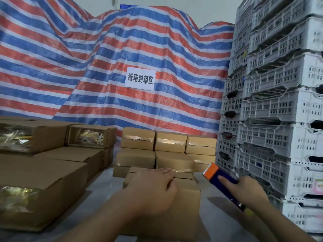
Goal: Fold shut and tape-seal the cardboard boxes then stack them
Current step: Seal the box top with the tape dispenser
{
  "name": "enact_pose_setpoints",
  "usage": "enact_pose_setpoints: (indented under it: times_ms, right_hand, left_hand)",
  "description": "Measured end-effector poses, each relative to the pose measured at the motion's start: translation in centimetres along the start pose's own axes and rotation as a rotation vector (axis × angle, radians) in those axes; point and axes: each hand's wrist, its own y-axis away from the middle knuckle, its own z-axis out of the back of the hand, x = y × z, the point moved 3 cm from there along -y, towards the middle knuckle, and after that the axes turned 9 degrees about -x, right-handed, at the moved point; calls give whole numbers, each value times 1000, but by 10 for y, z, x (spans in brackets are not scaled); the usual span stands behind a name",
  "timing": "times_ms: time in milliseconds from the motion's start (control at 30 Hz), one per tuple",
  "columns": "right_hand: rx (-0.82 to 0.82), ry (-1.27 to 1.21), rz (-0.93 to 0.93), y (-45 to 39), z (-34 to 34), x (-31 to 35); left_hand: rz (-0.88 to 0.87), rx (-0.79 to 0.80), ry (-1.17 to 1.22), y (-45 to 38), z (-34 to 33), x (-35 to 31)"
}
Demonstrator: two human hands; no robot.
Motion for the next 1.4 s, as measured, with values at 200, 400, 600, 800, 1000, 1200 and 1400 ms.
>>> enact_pose_setpoints:
  times_ms: [200, 400, 600, 800, 1000, 1200, 1400]
  right_hand:
    - [246, -1052, -144, -8, 46, 66]
    - [658, -1344, -68, 5, 56, 145]
    - [844, -1331, -67, 15, 36, 171]
    - [831, -1259, -66, 13, 26, 172]
    - [801, -1144, 93, 6, 30, 183]
    - [776, -1097, 133, 2, 28, 188]
    - [799, -1037, 120, 2, 28, 190]
  left_hand:
    - [6, 26, 29, -1, -1, 2]
    - [17, 70, 81, -1, 9, -1]
    - [237, 208, 375, -4, 21, 3]
    - [431, 67, 796, -8, 22, 19]
    - [790, -42, 1651, -9, 40, 50]
    - [930, 52, 1796, -8, 50, 54]
    - [957, -42, 1820, -10, 49, 57]
